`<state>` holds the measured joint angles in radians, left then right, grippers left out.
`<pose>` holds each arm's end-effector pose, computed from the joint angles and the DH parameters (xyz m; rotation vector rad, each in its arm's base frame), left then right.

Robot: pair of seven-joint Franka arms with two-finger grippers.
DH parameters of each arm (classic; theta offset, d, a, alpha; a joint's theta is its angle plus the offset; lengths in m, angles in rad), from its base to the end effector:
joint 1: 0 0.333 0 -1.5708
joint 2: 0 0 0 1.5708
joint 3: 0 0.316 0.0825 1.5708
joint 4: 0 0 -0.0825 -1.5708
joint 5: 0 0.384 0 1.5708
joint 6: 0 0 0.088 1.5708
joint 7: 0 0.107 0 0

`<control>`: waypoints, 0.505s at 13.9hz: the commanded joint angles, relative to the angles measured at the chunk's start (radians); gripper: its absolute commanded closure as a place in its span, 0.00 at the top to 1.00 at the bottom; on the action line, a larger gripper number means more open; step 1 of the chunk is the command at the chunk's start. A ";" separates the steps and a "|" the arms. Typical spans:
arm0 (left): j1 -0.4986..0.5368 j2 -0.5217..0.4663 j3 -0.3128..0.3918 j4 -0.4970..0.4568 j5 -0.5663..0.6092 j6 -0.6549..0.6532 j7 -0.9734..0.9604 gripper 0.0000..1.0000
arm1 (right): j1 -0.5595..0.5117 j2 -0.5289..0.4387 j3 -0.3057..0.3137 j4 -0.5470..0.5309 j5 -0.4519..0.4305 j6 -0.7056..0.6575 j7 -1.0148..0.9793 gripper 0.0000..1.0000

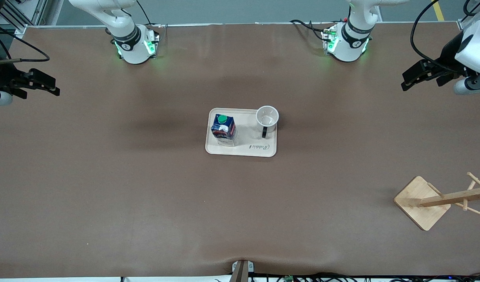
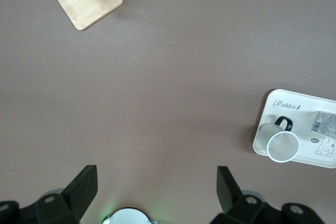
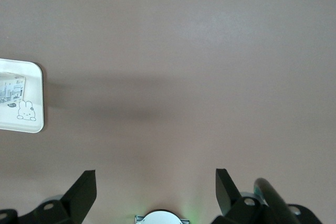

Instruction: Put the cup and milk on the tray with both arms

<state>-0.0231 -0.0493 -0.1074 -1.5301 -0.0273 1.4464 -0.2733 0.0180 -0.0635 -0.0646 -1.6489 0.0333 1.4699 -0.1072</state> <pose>0.5211 -0.0733 0.6593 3.1189 0.2188 -0.0600 0.5221 -0.0216 0.6141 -3.0891 -0.0964 0.1739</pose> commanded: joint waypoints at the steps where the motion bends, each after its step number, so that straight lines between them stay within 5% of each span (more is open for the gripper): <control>1: 0.000 -0.007 -0.011 -0.004 0.024 0.012 -0.015 1.00 | -0.032 -0.013 0.016 -0.017 -0.013 0.010 -0.019 1.00; 7: 0.006 0.025 -0.014 0.037 0.049 0.009 -0.006 1.00 | -0.049 -0.012 0.016 -0.019 -0.010 0.000 -0.020 1.00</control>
<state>-0.0216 -0.0458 -0.1127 -1.5258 -0.0016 1.4558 -0.2749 -0.0021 -0.0625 -0.0648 -1.6516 0.0332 1.4691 -0.1095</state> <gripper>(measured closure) 0.000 0.000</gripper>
